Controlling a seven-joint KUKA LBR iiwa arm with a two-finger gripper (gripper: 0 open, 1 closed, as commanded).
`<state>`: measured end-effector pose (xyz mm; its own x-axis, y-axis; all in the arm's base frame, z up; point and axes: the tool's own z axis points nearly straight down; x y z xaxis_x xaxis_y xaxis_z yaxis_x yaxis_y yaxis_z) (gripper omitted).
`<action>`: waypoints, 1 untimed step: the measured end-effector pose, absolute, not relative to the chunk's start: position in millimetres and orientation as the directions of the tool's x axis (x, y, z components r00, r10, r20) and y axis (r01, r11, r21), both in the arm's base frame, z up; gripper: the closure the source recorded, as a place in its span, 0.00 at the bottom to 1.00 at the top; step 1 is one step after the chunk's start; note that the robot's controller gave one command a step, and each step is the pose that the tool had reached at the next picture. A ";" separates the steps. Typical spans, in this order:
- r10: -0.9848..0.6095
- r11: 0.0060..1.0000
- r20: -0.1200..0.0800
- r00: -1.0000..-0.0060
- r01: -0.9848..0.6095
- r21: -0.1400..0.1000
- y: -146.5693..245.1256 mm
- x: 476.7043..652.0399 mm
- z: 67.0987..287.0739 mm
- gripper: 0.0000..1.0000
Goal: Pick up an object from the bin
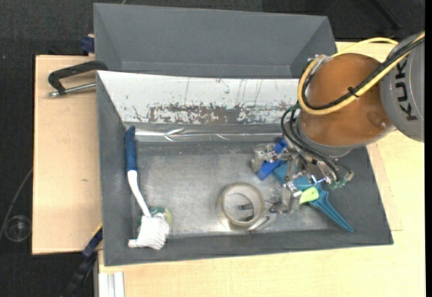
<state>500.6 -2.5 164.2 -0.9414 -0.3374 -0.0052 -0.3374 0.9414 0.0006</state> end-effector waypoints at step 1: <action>-0.388 0.921 -0.003 -0.921 -0.388 -0.002 -67.5 497.9 145.9 0.00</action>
Offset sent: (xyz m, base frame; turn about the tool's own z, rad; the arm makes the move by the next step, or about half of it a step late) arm 0.0056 -0.0928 -0.0942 -0.2641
